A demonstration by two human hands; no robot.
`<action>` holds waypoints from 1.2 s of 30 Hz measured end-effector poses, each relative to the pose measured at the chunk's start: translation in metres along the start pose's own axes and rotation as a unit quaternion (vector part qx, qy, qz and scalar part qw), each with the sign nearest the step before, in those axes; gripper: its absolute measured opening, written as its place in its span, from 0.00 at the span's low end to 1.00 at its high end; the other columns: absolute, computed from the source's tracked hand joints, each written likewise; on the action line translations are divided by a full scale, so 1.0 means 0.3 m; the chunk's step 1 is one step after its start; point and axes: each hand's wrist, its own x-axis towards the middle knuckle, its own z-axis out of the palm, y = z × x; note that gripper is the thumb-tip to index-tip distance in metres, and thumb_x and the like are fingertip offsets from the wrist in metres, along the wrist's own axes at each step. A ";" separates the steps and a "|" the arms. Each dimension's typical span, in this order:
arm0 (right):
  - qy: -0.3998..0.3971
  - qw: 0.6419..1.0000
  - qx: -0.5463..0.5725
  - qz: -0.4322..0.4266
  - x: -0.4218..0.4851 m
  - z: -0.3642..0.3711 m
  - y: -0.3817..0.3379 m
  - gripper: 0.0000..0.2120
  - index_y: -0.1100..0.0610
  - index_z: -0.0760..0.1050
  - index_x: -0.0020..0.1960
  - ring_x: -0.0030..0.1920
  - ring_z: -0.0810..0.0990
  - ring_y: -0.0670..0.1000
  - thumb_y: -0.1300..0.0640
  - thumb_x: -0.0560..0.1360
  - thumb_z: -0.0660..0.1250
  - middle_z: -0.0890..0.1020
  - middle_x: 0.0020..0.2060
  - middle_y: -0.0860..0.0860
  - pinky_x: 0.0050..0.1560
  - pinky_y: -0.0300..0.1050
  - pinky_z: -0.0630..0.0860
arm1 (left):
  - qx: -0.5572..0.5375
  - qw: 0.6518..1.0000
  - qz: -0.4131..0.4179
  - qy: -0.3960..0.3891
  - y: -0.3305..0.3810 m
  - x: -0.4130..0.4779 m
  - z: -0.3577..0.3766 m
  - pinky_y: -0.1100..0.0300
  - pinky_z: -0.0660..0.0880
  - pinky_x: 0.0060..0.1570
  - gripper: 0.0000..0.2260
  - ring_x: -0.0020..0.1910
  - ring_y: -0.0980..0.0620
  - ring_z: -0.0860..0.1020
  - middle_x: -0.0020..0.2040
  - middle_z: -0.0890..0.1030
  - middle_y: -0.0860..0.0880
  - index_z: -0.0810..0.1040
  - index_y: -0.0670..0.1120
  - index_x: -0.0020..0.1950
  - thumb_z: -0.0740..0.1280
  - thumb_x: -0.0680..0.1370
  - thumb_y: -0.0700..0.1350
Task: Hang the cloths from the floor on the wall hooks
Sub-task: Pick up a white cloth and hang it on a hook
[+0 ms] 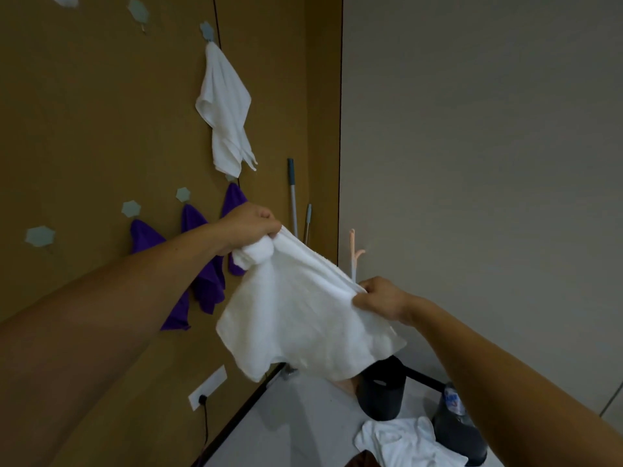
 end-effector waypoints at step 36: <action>0.138 0.908 0.391 -0.065 0.018 -0.090 -0.159 0.15 0.65 0.75 0.55 0.51 0.81 0.55 0.52 0.78 0.66 0.81 0.52 0.59 0.53 0.50 0.79 | -0.392 0.840 -0.145 -0.346 0.031 -0.041 0.288 0.48 0.69 0.64 0.21 0.59 0.43 0.76 0.59 0.78 0.42 0.75 0.43 0.67 0.61 0.77 0.51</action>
